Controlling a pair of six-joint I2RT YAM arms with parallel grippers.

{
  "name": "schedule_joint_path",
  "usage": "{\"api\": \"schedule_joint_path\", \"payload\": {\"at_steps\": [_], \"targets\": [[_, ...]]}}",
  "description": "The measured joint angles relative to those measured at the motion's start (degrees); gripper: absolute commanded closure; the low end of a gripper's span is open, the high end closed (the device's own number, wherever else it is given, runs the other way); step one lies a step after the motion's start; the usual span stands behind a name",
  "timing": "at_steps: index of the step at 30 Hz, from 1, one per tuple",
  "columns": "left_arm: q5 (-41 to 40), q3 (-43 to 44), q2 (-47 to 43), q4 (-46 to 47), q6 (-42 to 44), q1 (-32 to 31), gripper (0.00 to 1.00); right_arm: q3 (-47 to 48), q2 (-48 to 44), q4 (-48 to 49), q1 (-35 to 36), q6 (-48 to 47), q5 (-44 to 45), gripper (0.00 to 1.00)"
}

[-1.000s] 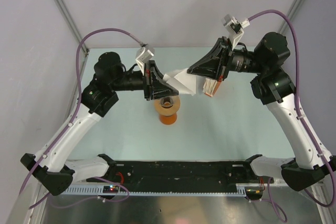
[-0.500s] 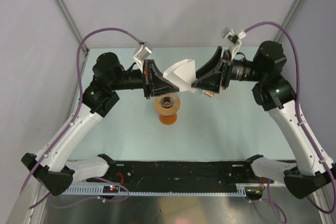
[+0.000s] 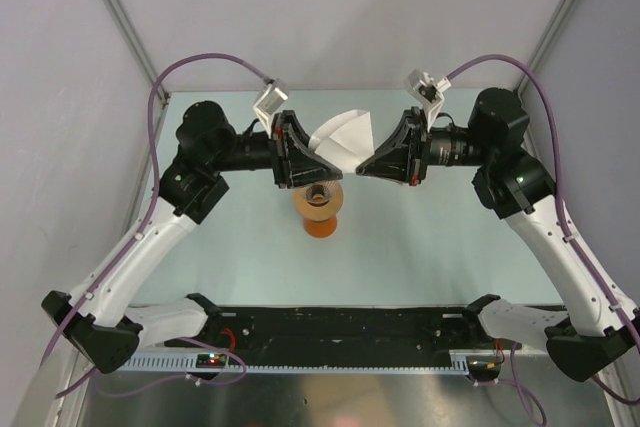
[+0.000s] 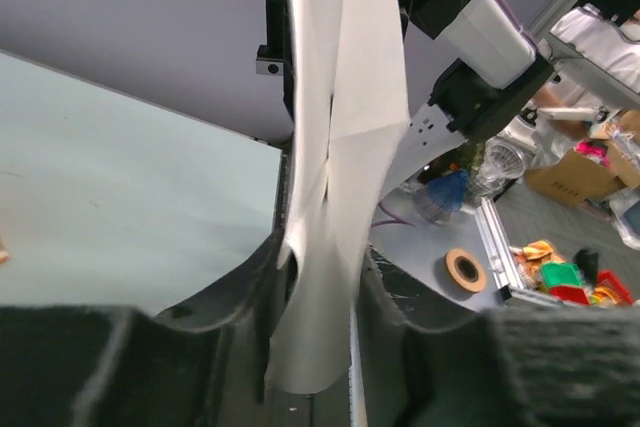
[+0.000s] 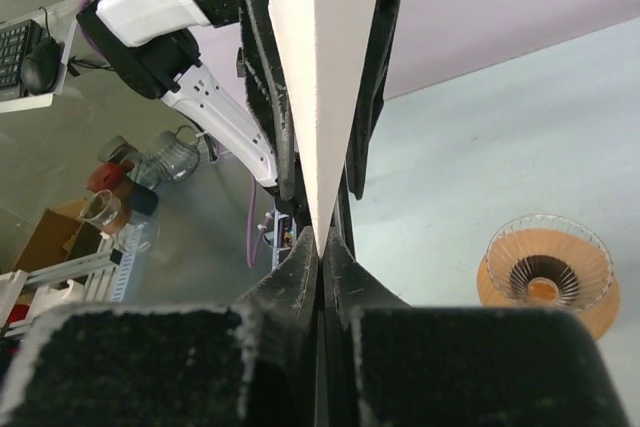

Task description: Place the coffee filter in the dripper

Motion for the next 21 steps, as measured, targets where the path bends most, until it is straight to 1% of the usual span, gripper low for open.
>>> {"api": "schedule_joint_path", "payload": {"at_steps": [2,3,5,6,7,8,9,10,11,12,13,15,16,17,19,20,21], "targets": [[-0.15,-0.22,0.0,0.02,-0.31,0.0,0.35,0.0,0.11,0.42,0.02,0.35,0.13,1.0],[-0.33,-0.28,0.0,0.04,-0.48,-0.02,0.32,0.0,0.11,0.57,0.02,0.48,0.15,1.0],[-0.92,-0.42,0.0,0.07,-0.52,-0.07,0.3,-0.02,0.11,1.11,0.11,1.05,0.22,1.0],[-1.38,-0.42,0.0,0.02,-0.57,-0.22,0.33,-0.02,0.11,1.53,0.17,1.46,0.31,1.0],[-1.81,-0.42,0.02,0.02,-0.59,-0.42,0.39,-0.02,0.11,1.84,0.24,1.81,0.39,1.0],[-2.29,-0.44,0.04,0.04,-0.59,-0.57,0.5,-0.02,0.13,2.25,0.35,2.14,0.42,1.0],[-2.58,-0.42,0.11,0.04,-0.72,-0.76,0.58,-0.02,0.17,2.58,0.39,2.43,0.44,1.0],[-2.86,-0.42,0.13,0.04,-0.98,-0.94,0.7,-0.02,0.2,2.75,0.46,2.62,0.44,1.0],[-3.1,-0.44,0.22,0.07,-0.9,-1.03,0.78,-0.02,0.24,2.86,0.44,2.93,0.44,1.0],[-3.28,-0.44,0.26,0.09,-0.96,-1.03,0.89,-0.02,0.26,2.86,0.42,3.15,0.44,1.0],[-3.34,-0.48,0.28,0.13,-1.14,-0.94,0.95,-0.02,0.26,2.84,0.31,3.28,0.44,1.0],[-3.32,-1.09,0.15,1.01,-1.73,-0.59,0.98,-0.02,0.28,2.8,-0.22,3.43,0.42,1.0],[-3.3,-1.7,0.0,1.81,-2.1,-0.33,0.99,-0.02,0.28,2.78,-0.55,3.54,0.46,1.0],[-3.28,-2.47,-0.26,2.69,-2.56,-0.04,0.91,-0.04,0.28,2.64,-1.01,3.69,0.55,1.0],[-3.26,-3.82,-0.7,4.39,-3.1,0.22,0.64,-0.26,0.39,2.27,-1.64,4.09,0.57,1.0],[-3.08,-4.46,-0.96,4.7,-3.5,0.42,0.58,-0.28,0.46,2.23,-1.99,4.48,0.52,1.0],[-2.97,-5.05,-1.27,4.81,-3.82,0.79,0.69,-0.28,0.46,2.27,-2.56,4.74,0.52,1.0]]}}
